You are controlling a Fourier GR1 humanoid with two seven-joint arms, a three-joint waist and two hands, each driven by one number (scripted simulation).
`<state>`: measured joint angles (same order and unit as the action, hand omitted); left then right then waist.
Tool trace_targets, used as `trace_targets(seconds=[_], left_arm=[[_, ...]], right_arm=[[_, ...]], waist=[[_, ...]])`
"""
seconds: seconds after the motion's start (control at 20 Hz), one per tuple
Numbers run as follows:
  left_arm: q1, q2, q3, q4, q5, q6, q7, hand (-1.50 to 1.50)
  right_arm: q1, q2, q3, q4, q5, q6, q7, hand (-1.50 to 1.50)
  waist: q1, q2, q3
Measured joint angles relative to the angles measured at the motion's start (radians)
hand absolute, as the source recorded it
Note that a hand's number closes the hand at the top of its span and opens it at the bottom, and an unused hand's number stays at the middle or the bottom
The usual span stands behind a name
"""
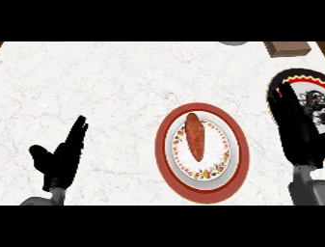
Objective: Pick the sweet potato from the plate and place it in the plate
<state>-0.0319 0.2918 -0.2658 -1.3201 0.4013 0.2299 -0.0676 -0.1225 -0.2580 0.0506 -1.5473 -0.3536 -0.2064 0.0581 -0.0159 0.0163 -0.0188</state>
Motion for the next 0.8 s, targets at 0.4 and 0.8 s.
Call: trace_targets(seconds=[0.4, 0.8], left_arm=[[-0.086, 0.078, 0.002, -0.042, -0.060, 0.000, 0.045, 0.00], [-0.168, 0.129, 0.028, -0.058, -0.079, 0.006, 0.145, 0.00]], right_arm=[[-0.208, -0.142, 0.102, 0.021, 0.047, 0.316, -0.061, -1.50], [-0.242, -0.104, 0.101, 0.401, 0.121, 0.524, -0.519, -1.50]], waist=[[0.070, -0.015, 0.013], [0.059, -0.003, 0.022]])
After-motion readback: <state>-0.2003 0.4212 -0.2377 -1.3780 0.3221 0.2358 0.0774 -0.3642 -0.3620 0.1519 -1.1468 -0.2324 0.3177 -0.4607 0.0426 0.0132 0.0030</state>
